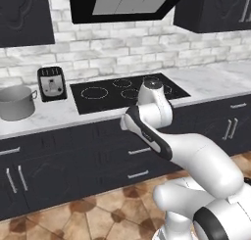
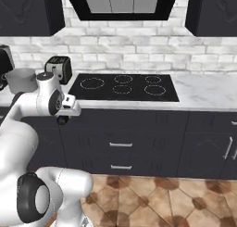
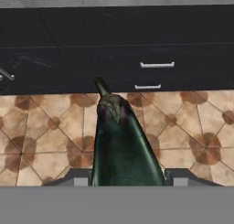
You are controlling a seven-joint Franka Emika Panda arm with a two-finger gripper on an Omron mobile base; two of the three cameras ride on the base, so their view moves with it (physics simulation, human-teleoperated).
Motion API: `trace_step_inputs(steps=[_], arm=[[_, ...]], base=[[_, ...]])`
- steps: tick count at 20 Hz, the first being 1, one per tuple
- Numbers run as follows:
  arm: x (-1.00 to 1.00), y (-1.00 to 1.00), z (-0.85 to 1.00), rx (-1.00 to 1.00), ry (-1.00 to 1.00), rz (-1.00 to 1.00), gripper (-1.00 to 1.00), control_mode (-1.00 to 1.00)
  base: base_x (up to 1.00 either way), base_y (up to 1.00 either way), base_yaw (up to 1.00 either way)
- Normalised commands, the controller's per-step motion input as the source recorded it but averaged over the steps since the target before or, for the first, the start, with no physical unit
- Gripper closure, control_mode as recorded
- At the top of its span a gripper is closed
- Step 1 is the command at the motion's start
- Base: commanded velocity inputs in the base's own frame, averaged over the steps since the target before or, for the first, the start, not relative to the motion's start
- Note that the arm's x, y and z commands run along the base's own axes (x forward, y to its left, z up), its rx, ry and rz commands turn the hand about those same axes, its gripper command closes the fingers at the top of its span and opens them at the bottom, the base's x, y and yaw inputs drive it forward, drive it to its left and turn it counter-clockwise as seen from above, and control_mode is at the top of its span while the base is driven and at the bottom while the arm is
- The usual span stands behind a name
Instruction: Turn on the sink faucet. Then move the eggplant from the counter to the sink. Turn off the sink. Move the vegetable from the sink to the pot next to the stove. Finally move the pot to the front center burner.
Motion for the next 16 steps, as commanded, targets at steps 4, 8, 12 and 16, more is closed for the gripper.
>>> trace_step_inputs(steps=[4, 8, 12, 16], arm=[[0.0, 0.0, 0.0, 0.0, 0.0, 0.0, 1.0, 1.0], [0.0, 0.0, 0.0, 0.0, 0.0, 0.0, 1.0, 1.0], [0.0, 0.0, 0.0, 0.0, 0.0, 0.0, 1.0, 1.0], [0.0, 0.0, 0.0, 0.0, 0.0, 0.0, 1.0, 1.0]], base=[[0.49, 0.0, 0.08], [0.4, 0.0, 0.07], [0.31, 0.0, 0.06], [0.37, 0.0, 0.04]])
